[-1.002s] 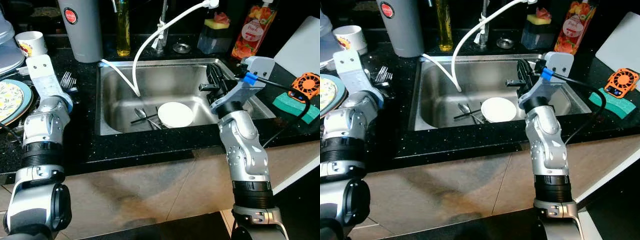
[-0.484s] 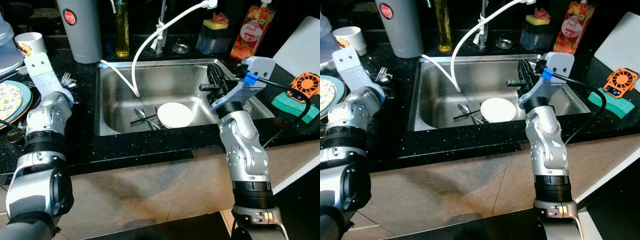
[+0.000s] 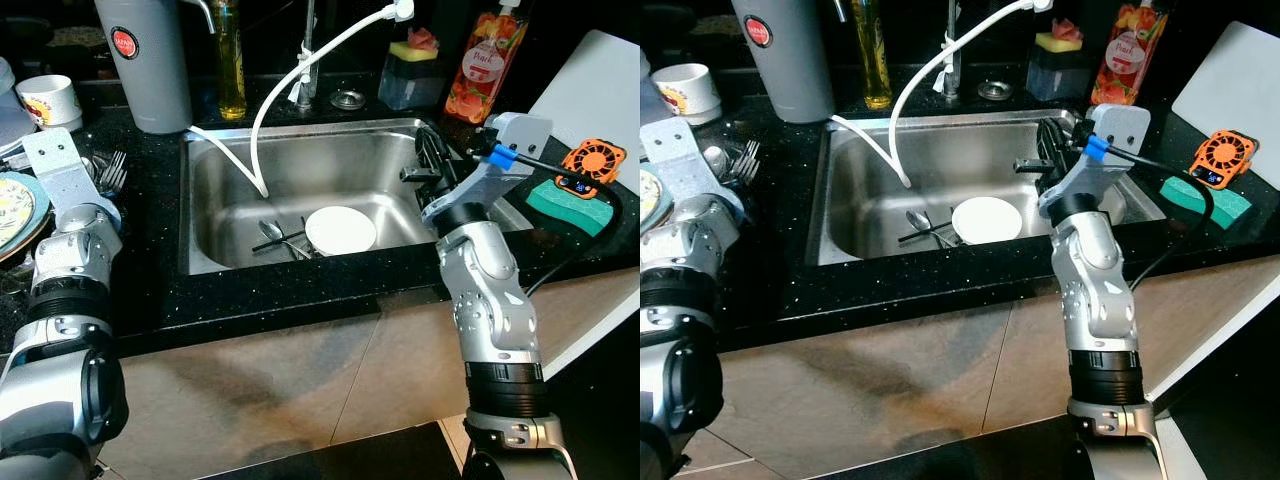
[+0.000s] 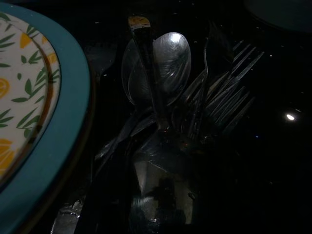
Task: Kitchen organization
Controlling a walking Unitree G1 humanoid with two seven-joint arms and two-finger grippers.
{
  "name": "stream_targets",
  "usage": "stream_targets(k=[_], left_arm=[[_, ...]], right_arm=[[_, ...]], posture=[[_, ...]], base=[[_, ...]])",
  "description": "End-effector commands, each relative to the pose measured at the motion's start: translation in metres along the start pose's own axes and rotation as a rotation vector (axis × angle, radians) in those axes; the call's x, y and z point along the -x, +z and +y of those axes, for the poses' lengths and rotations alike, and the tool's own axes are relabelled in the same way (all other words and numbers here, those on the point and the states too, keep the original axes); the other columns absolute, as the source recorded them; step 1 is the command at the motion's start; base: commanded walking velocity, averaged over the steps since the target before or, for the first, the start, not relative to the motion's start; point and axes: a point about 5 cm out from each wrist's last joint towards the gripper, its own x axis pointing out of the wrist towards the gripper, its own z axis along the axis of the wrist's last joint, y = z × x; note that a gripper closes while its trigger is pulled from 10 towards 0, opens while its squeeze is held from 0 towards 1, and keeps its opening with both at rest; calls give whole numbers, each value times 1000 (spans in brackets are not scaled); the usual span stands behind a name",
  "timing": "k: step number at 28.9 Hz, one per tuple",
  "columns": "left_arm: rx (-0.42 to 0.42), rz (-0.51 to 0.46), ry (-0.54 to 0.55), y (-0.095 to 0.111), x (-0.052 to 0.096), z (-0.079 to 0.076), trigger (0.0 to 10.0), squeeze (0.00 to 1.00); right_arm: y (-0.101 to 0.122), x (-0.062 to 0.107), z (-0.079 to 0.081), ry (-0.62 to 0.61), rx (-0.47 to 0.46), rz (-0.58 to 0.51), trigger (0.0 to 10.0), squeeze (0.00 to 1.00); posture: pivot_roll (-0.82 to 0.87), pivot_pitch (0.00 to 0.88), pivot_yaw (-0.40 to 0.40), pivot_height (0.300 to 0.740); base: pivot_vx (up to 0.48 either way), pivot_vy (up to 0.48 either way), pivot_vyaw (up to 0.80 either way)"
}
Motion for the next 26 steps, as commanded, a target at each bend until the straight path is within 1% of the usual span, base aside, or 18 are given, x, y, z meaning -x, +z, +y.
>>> stream_targets(k=[1,2,5,7,9,10,12,13,14,15,17,18,20,21,22,23,25,26], left_arm=[[-46,93,49,-27,-4,9,0,0],[-46,93,49,-27,-4,9,0,0],[-54,-34,22,-6,0,0,0,0],[-54,-34,22,-6,0,0,0,0],[-66,-201,-39,20,7,-12,0,0],[-66,-201,-39,20,7,-12,0,0],[-100,-394,-109,47,21,-24,0,0],[-100,-394,-109,47,21,-24,0,0],[-127,-471,-125,57,27,-27,0,0],[-131,-567,-164,70,37,-32,0,0],[-153,-611,-181,75,41,-35,0,0],[-159,-629,-219,76,45,-40,902,0],[-166,-641,-307,75,50,-52,4039,0],[-166,-641,-307,75,50,-52,4039,0],[-164,-562,-464,62,53,-72,10000,0],[-164,-562,-464,62,53,-72,10000,0],[-197,-492,-610,45,58,-91,10000,0],[-213,-471,-660,39,61,-98,10000,0]], right_arm=[[0,1,-3,-10,-4,0,10000,0],[0,1,-3,-10,-4,0,10000,0],[0,1,-3,-10,-3,0,10000,0],[0,1,-3,-10,-3,0,10000,0],[1,1,-3,-9,-2,0,10000,0],[1,1,-3,-9,-2,0,10000,0],[1,0,-3,-8,0,-1,10000,0],[1,0,-3,-8,0,-1,10000,0],[1,0,-3,-6,0,-1,10000,0],[1,0,-2,-3,0,-2,10000,0],[1,0,-2,-2,0,-2,10000,0],[1,-1,-2,-2,1,-3,10000,0],[1,-1,-2,0,1,-3,10000,0],[1,-1,-2,0,1,-3,10000,0],[2,-2,-2,3,3,-5,10000,0],[2,-2,-2,3,3,-5,10000,0],[3,-2,-2,4,4,-7,10000,0],[3,-2,-2,4,4,-7,10000,0]], posture=[[124,68,-26,740],[124,68,-26,740],[122,67,-28,740],[122,67,-28,740],[121,64,-30,740],[121,64,-30,740],[122,60,-33,740],[122,60,-33,740],[122,60,-33,740],[122,60,-33,740],[122,53,-33,740],[123,51,-35,740],[123,49,-37,740],[123,49,-37,740],[123,49,-37,740],[123,49,-37,740],[123,49,-37,740],[123,49,-37,740]], base=[[0,0,0],[0,0,0],[0,0,0],[0,0,0],[0,0,0],[0,0,0],[0,0,0],[0,0,0],[0,0,0],[0,0,0],[0,0,0],[0,0,0],[0,0,0],[0,0,0],[0,0,0],[0,0,0],[0,0,0],[0,0,0]])
